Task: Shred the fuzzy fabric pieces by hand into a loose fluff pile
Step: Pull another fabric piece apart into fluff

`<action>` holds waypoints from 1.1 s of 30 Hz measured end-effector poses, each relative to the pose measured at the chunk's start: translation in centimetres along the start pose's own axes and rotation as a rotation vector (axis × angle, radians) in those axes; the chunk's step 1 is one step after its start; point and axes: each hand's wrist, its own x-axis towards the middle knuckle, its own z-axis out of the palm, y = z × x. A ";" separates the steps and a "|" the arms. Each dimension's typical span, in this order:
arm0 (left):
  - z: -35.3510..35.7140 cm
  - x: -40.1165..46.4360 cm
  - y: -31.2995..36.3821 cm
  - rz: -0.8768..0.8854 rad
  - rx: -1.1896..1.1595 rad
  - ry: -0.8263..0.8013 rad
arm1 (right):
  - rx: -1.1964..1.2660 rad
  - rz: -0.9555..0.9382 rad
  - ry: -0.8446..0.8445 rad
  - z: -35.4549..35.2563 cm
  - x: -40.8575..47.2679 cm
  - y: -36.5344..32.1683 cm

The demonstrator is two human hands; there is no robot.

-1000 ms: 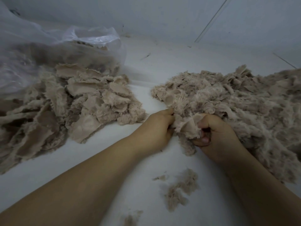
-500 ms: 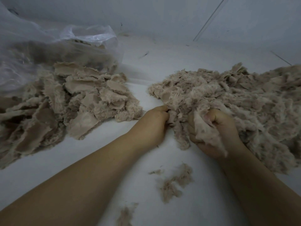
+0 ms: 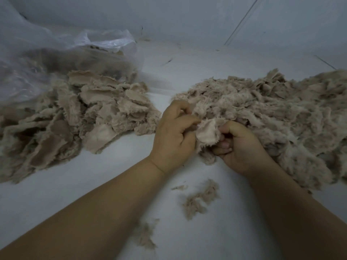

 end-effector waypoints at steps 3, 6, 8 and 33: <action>0.0 -0.2 0.2 -0.101 -0.129 -0.043 | 0.027 -0.005 0.015 0.1 -0.1 0.0; 0.2 0.0 0.3 -0.156 -0.202 -0.116 | 0.002 -0.012 0.025 0.0 -0.1 0.2; 0.5 0.1 0.2 -0.152 -0.124 -0.141 | -0.009 -0.010 0.026 0.0 -0.1 0.2; 0.1 0.7 -1.3 -0.279 0.067 -0.105 | -0.383 -0.083 -0.089 0.2 0.0 0.5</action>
